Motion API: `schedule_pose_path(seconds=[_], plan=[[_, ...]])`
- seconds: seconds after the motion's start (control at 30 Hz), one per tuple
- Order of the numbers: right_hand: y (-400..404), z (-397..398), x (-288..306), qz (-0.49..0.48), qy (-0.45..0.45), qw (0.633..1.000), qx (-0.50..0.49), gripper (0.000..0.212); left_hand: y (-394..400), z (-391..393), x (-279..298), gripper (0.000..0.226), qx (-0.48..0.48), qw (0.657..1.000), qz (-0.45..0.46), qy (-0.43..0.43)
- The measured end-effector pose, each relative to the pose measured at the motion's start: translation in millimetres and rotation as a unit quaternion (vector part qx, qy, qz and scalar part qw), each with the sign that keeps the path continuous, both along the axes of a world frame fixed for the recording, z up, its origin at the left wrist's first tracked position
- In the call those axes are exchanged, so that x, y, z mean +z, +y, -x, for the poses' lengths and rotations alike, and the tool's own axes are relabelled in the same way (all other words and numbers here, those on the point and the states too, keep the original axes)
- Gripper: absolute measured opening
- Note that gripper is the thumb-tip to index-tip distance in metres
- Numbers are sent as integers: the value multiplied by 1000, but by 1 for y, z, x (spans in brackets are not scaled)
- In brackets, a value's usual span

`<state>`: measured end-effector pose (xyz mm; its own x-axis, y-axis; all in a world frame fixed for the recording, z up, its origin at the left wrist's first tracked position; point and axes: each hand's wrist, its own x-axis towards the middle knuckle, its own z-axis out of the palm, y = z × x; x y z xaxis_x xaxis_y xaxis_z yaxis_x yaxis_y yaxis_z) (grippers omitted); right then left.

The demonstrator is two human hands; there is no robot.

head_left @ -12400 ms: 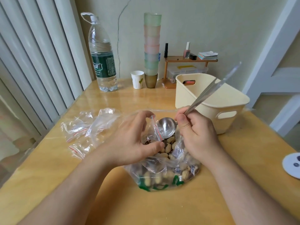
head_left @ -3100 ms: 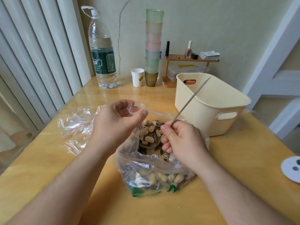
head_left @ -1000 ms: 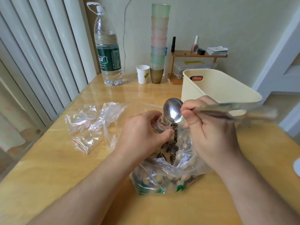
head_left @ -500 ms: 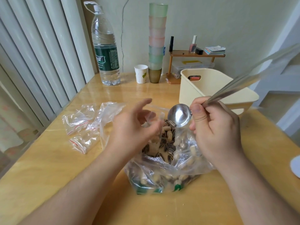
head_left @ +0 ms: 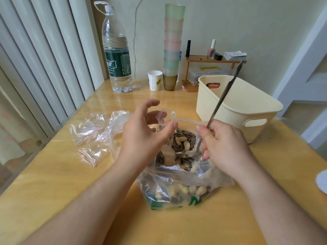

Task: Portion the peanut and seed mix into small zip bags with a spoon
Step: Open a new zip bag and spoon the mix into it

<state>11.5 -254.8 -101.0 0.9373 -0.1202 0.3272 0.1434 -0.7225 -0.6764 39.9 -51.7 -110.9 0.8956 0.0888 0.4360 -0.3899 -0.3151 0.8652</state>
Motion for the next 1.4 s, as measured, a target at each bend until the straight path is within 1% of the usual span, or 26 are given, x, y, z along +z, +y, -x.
schedule_pose_path(seconds=[0.13, 0.27, 0.33, 0.5, 0.6, 0.7, 0.77, 0.83, 0.87, 0.97, 1.07, 1.17, 1.27, 1.33, 1.4], plan=[[-10, -5, 0, 65, -33, 997, -36, 27, -2, 0, -6, 58, -19, 999, -43, 4], [-3, -4, -1, 97, -55, 994, -5, 23, -6, -2, -10, 56, -28, 996, -84, 11], [2, -4, -5, 107, -79, 991, 16, 19, -6, -4, -12, 55, -23, 996, -82, 14], [-3, -7, -8, 113, -134, 984, 15, 9, 0, -8, -12, 55, -7, 999, -41, 34], [-5, -8, -9, 140, -127, 982, 22, 9, -1, -10, -12, 53, -9, 999, -28, 43], [3, -8, -10, 130, -107, 984, 54, 7, -1, -12, -13, 52, -12, 998, -32, 58], [11, -6, -11, 113, -106, 985, 79, 12, -1, -12, -12, 52, -15, 997, -30, 74], [17, -4, -13, 86, -94, 988, 90, 9, 0, -12, -11, 52, -15, 996, -16, 87], [19, -3, -14, 80, -86, 989, 93, 12, 0, -11, -10, 51, -16, 995, -5, 94], [23, -1, -15, 55, -45, 993, 90, 18, -1, -11, -8, 47, -35, 990, 63, 124], [22, -4, -15, 26, -12, 997, 66, 21, -3, -10, -4, 46, -56, 977, 136, 153], [18, -7, -14, -5, 10, 999, 37, 25, 2, -11, 1, 59, -63, 962, 192, 182], [9, -6, -9, -9, -7, 1000, 8, 29, 10, -10, 9, 66, -52, 968, 186, 160], [4, -3, -4, -23, -24, 999, 1, 29, 15, -8, 13, 63, -45, 977, 167, 127], [0, 0, 0, -38, -40, 998, -5, 30, 19, -7, 16, 60, -32, 989, 121, 83]])
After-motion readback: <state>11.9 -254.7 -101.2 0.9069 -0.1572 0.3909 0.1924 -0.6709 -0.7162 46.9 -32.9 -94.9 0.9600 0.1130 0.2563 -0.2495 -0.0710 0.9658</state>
